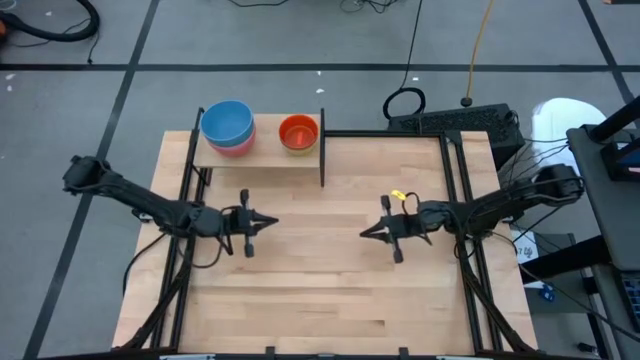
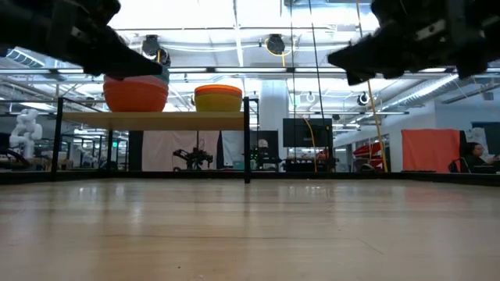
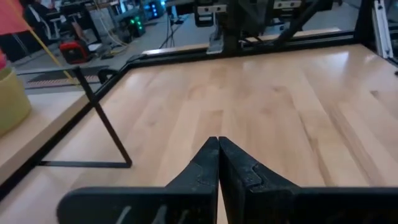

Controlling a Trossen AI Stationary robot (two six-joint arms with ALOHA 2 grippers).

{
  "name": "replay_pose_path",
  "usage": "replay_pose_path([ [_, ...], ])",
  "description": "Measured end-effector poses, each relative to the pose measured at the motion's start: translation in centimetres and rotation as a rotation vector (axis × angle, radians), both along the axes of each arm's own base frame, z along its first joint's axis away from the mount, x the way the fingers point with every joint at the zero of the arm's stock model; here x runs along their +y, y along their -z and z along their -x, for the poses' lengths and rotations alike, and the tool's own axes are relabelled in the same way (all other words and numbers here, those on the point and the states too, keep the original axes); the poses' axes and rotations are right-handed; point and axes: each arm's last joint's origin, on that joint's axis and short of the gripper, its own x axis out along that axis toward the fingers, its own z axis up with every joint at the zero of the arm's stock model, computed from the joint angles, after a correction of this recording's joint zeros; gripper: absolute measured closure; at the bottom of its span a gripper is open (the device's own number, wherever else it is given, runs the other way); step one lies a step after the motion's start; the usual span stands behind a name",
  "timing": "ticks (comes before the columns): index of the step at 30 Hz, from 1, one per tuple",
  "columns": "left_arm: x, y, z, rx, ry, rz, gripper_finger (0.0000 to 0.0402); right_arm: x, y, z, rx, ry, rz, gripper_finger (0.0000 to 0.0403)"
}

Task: Place and stack bowls onto a shelf
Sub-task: Return to Home Position

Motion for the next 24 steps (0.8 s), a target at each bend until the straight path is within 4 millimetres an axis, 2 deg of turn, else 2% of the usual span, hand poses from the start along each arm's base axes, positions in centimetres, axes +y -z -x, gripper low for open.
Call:
replay_pose_path([
  [6, 0.4, 1.1, 2.2, -0.052, 0.047, 0.023, 0.0398, -0.3, 1.4, 2.0, -0.028, 0.006, -0.05, 0.0403],
  [13, 0.7, 3.2, 4.2, -0.187, 0.162, 0.016, 0.0399, -0.5, 2.1, 3.1, -0.029, 0.007, -0.053, 0.0403],
  [20, 1.0, 3.2, 4.4, -0.212, 0.156, -0.019, 0.0399, -0.7, 3.0, 4.7, -0.079, -0.004, -0.055, 0.0403],
  [24, 1.5, 3.3, 4.3, -0.204, 0.129, -0.018, 0.0397, -0.7, 1.8, 5.2, -0.23, -0.027, -0.077, 0.0403],
])
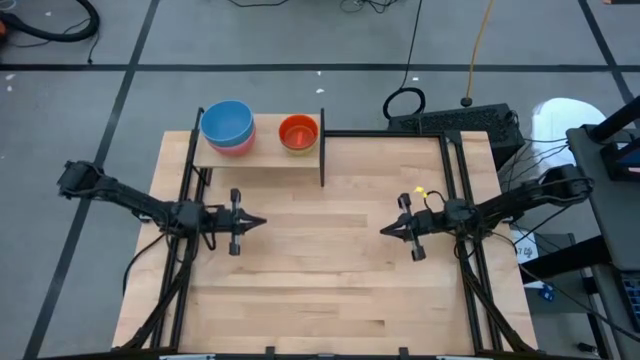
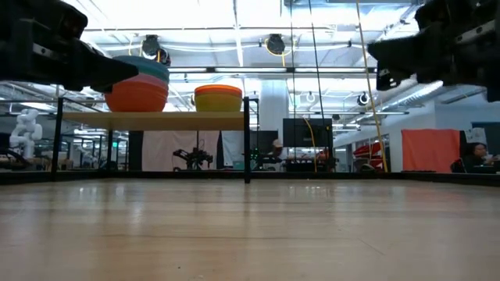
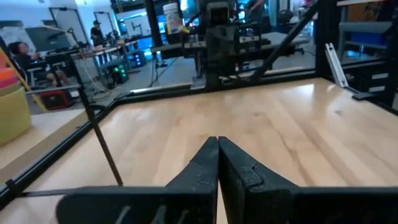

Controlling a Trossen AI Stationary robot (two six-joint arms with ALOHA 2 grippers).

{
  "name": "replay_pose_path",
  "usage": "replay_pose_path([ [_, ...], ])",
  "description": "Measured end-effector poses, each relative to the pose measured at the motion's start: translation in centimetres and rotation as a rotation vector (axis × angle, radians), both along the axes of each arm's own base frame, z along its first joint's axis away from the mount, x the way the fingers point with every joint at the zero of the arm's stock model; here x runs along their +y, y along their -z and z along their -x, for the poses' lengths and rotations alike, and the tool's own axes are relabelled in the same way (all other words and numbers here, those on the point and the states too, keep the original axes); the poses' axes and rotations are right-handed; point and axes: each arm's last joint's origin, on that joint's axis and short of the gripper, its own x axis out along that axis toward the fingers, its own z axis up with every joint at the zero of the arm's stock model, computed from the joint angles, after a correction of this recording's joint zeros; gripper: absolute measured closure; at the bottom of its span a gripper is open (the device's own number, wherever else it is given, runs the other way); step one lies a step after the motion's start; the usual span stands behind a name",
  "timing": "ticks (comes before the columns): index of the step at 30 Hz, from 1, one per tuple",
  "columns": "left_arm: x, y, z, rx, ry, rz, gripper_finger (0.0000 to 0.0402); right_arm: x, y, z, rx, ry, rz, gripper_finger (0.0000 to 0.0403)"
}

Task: Place and stack bowls onto a shelf
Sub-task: Return to Home Position

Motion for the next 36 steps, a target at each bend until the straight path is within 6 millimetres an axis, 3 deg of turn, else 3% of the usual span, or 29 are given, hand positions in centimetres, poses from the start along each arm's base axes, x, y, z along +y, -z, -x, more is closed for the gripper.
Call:
replay_pose_path([
  [15, 0.9, -0.1, -0.2, -0.01, 0.003, 0.024, 0.0394, -0.4, 0.2, 1.2, 0.121, 0.048, 0.015, 0.0403],
  [36, 0.9, 0.0, -0.2, -0.001, 0.003, 0.033, 0.0392, -0.8, -1.2, 5.0, 0.059, -0.008, 0.076, 0.0403],
])
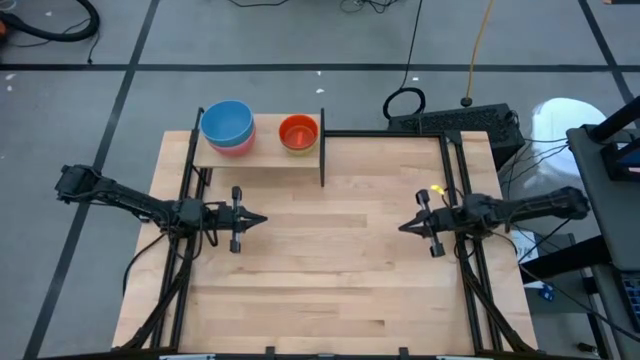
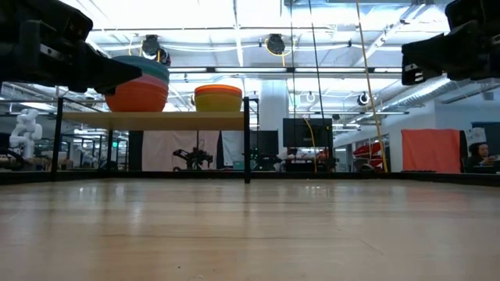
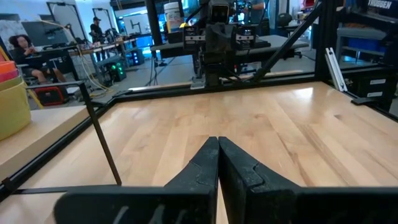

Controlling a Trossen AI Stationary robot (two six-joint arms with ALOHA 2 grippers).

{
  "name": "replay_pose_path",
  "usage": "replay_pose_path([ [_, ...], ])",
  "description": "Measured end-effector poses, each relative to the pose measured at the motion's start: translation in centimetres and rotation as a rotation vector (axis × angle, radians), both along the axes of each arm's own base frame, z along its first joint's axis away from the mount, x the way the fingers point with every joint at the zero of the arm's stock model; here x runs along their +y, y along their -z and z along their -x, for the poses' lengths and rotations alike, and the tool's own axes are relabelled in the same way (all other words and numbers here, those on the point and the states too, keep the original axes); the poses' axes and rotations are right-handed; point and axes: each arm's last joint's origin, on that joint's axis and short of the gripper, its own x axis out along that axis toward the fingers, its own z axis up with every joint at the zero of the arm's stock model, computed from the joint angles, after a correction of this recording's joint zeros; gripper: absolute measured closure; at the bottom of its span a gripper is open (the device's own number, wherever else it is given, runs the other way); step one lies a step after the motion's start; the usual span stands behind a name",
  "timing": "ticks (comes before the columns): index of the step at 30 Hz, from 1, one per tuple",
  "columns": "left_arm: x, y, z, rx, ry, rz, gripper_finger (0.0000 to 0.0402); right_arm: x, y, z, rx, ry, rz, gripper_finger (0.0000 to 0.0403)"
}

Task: Place and stack bowls onto a shelf
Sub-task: Return to Home Position

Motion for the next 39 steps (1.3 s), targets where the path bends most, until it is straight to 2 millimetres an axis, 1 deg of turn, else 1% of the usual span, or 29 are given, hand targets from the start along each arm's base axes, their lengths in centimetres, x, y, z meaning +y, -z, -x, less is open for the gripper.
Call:
replay_pose_path([
  [5, 0.0, 0.0, 0.0, 0.0, 0.0, 0.0, 0.0398, -0.3, 0.0, 0.9, -0.017, 0.012, 0.002, 0.0403],
  [9, 0.0, 0.0, 0.0, 0.0, 0.0, 0.002, 0.0392, -0.5, 0.0, 1.5, -0.026, 0.023, -0.026, 0.0403],
  [13, 0.0, 0.0, 0.0, 0.0, 0.0, 0.008, 0.0391, -0.5, 0.2, 1.5, -0.002, 0.028, -0.032, 0.0403],
  [16, 0.0, 0.0, 0.0, 0.005, 0.0, 0.007, 0.0397, -0.6, 0.3, 1.5, 0.006, 0.069, -0.04, 0.0403],
  [19, 0.0, 0.1, 0.0, 0.006, 0.001, 0.007, 0.0395, -0.7, 0.3, 1.5, 0.009, 0.113, -0.041, 0.0403],
  [22, -0.1, 0.0, 0.0, 0.006, 0.03, 0.009, 0.0392, -0.8, 0.3, 1.4, 0.004, 0.153, -0.043, 0.0403],
  [27, -0.2, -0.3, 0.3, -0.013, 0.082, -0.02, 0.0397, -0.8, 0.3, 1.4, 0.004, 0.152, -0.043, 0.0403],
  [39, 1.4, -0.6, 1.4, -0.006, 0.1, -0.002, 0.0398, -0.8, 0.3, 1.4, 0.003, 0.15, -0.043, 0.0403],
])
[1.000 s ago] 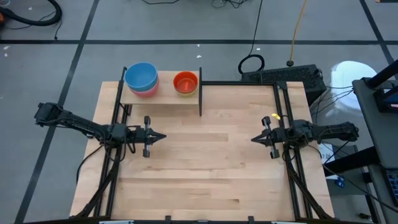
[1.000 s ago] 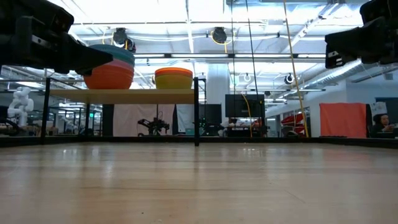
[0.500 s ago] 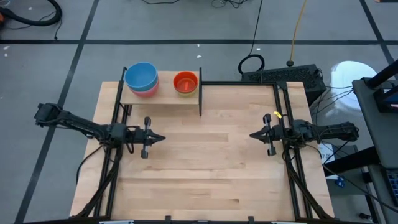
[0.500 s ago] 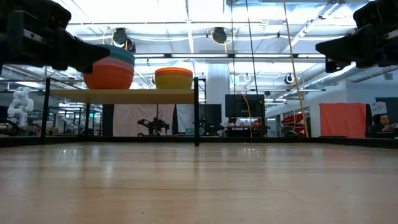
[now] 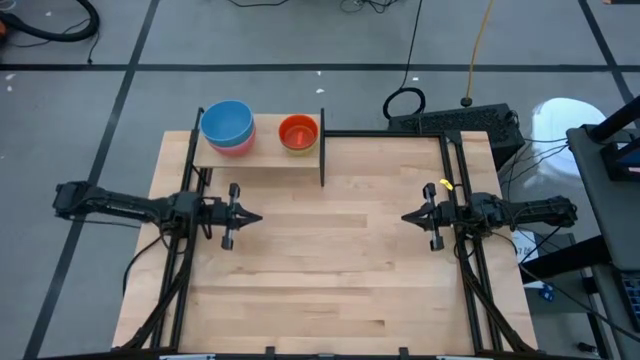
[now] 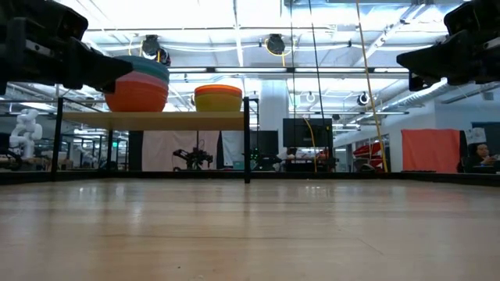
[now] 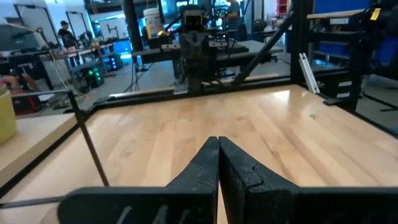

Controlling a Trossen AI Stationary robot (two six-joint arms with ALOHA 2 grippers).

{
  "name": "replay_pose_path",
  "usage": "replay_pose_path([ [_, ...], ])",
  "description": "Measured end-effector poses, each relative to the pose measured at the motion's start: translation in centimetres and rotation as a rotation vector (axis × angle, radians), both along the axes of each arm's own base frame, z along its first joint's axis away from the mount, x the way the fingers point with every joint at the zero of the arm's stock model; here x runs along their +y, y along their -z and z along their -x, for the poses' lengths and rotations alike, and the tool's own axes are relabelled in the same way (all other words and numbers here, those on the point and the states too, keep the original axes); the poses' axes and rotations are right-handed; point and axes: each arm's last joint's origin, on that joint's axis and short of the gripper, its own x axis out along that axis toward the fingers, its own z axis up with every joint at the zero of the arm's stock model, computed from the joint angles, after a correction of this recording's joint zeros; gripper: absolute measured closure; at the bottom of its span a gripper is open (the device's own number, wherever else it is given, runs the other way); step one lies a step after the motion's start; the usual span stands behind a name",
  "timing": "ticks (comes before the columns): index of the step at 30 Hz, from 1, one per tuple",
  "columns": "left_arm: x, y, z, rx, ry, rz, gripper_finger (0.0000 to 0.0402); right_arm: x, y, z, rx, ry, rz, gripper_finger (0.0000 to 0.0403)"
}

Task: Place and stack bowls onto a shelf
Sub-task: Return to Home Position

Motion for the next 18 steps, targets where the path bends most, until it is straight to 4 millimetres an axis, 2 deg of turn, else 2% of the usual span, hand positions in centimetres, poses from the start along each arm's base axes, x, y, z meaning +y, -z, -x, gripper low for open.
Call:
replay_pose_path([
  [12, 1.0, 0.7, 0.9, 0.089, -0.096, 0.08, 0.04, 0.0, 0.0, 0.0, 0.0, 0.0, 0.0, 0.0403],
  [18, 1.0, 1.1, 1.4, 0.128, -0.143, 0.037, 0.04, 0.0, 0.0, 0.0, 0.0, 0.0, 0.0, 0.0403],
])
